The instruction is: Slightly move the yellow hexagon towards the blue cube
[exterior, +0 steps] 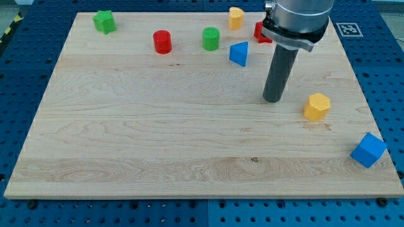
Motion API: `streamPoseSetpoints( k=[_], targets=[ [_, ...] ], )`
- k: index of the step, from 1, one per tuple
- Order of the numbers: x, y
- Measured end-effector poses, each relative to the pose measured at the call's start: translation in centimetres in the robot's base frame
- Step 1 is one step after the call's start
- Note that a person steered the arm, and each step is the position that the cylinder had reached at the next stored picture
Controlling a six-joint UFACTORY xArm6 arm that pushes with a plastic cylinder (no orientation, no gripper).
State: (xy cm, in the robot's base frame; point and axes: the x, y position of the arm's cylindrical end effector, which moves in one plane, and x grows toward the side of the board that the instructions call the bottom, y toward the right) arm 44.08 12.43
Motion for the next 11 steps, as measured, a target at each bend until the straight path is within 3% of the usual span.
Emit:
streamPoseSetpoints(
  k=[2,4,6,8,11],
  targets=[
    [-2.9,2.3],
    [0.6,5.9],
    [-1.6,6.5],
    [3.3,8.4],
    [0.6,8.4]
  ],
)
